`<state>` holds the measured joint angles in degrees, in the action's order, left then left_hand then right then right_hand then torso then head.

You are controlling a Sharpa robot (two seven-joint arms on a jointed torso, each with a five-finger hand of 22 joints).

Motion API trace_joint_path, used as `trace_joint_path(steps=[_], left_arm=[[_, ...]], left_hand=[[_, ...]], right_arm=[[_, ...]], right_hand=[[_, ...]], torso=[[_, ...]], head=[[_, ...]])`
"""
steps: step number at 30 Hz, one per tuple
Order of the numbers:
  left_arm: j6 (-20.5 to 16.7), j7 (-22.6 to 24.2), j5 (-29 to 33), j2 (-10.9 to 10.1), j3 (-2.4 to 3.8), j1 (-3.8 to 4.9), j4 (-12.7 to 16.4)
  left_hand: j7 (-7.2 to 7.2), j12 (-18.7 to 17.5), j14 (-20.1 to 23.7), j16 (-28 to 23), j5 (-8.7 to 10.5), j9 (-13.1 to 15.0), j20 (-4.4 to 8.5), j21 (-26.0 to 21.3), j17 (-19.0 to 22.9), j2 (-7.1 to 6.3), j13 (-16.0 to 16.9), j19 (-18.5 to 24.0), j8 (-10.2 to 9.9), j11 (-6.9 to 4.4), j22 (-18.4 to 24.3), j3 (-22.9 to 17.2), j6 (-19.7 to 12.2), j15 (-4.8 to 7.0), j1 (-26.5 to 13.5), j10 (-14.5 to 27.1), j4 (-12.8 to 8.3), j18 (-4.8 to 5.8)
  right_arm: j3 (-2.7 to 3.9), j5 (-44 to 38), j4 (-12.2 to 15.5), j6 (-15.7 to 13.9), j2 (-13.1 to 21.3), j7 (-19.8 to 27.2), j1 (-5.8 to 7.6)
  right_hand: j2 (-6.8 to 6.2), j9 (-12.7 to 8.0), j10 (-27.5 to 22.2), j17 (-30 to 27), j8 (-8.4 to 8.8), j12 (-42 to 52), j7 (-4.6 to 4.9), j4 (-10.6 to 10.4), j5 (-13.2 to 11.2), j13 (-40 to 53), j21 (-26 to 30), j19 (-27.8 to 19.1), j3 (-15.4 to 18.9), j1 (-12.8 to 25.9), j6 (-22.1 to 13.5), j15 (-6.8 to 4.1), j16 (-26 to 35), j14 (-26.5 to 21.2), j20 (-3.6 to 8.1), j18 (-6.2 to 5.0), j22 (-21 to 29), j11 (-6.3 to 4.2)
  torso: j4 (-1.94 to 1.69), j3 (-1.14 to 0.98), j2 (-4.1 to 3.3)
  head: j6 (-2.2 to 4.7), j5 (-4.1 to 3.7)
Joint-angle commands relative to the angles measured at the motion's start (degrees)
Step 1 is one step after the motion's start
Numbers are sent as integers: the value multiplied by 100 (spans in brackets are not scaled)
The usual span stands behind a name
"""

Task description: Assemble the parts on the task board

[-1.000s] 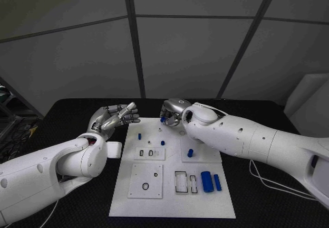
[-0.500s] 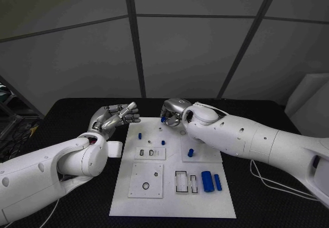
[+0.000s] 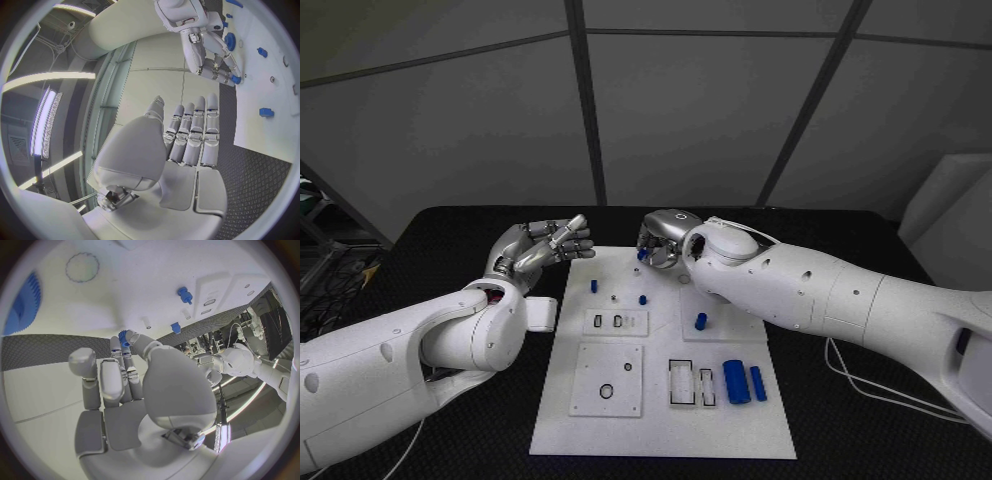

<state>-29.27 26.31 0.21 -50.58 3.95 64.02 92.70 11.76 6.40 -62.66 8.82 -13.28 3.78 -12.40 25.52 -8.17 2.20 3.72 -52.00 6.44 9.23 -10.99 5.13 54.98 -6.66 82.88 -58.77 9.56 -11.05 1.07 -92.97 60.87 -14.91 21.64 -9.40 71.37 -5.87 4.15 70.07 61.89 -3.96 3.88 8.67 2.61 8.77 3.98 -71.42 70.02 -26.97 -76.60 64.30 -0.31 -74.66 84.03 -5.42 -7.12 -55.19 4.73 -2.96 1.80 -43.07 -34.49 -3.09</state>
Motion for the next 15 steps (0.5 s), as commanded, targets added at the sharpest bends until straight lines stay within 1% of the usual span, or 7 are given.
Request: trace_joint_path(steps=[1,3,4,5,10,13,15], left_arm=[[59,14,-26,10,6,10,0],[59,11,-26,10,6,10,-2],[59,10,-26,9,6,10,-3],[59,9,-26,9,6,10,-4],[62,3,-26,4,6,10,-8],[65,1,-26,0,6,10,-12],[66,1,-26,-5,6,10,-14]], left_hand=[[43,-39,38,-39,-8,-8,-31,-16,-9,0,-5,-28,-30,25,8,3,-2,-16,47,16,-42,65],[43,-39,38,-39,-8,-8,-31,-16,-9,0,-5,-28,-31,25,8,3,-2,-16,47,16,-42,65],[44,-44,36,-45,-7,-8,-31,-17,-11,1,-4,-29,-35,26,10,2,-1,-16,50,16,-47,65],[44,-44,36,-45,-7,-8,-31,-17,-11,1,-4,-29,-35,26,10,2,-1,-16,50,16,-47,65],[48,-51,36,-52,-6,-8,-32,-18,-13,-1,-5,-29,-42,28,11,4,-6,-17,51,19,-52,65],[48,-51,36,-52,-6,-8,-32,-18,-13,-1,-5,-29,-42,28,11,4,-6,-17,51,19,-52,65],[48,-51,36,-52,-6,-8,-32,-18,-13,-1,-5,-29,-42,28,11,4,-6,-17,51,19,-52,65]], right_arm=[[-7,-1,-5,76,-4,30,2],[-7,6,-15,57,-9,27,2],[-7,10,-24,38,-13,24,2],[-7,16,-32,18,-17,25,2],[-7,47,-44,-110,-9,31,2],[-7,60,0,-200,33,39,1],[-7,79,66,-275,89,47,1]], right_hand=[[-33,-20,-141,5,45,-44,9,-63,11,-20,-21,-50,-17,52,-114,74,-47,173,-36,30,37,25],[-115,-54,-427,-175,51,-45,55,-101,-5,-42,100,-214,-35,102,-407,131,44,120,-77,-9,253,88],[-184,-61,-721,-445,25,-44,68,-122,-41,-45,271,-424,-17,135,-768,152,205,26,-122,-54,540,169],[-246,-52,-981,-724,45,-30,77,-123,-99,-37,462,-651,38,126,-1095,194,376,-84,-162,-116,843,194],[-277,-71,-1622,-1515,65,27,-92,-170,-174,-28,1022,-1237,388,-4,-2017,293,854,-398,-274,-268,1674,302],[-269,-62,-1656,-1567,57,72,-93,-196,-168,-23,1058,-1254,483,-43,-2016,301,873,-415,-284,-279,1715,300],[-244,-45,-1624,-1540,35,136,-74,-215,-148,-15,1042,-1216,535,-78,-1884,292,842,-396,-284,-275,1685,287]], torso=[[-2,4,-4],[-1,3,-3],[0,3,-1],[0,4,-1],[0,3,-3],[5,1,-2],[13,-4,-2]], head=[[-5,-2],[-4,-1],[-1,-2],[1,-3],[6,-3],[9,2],[16,8]])
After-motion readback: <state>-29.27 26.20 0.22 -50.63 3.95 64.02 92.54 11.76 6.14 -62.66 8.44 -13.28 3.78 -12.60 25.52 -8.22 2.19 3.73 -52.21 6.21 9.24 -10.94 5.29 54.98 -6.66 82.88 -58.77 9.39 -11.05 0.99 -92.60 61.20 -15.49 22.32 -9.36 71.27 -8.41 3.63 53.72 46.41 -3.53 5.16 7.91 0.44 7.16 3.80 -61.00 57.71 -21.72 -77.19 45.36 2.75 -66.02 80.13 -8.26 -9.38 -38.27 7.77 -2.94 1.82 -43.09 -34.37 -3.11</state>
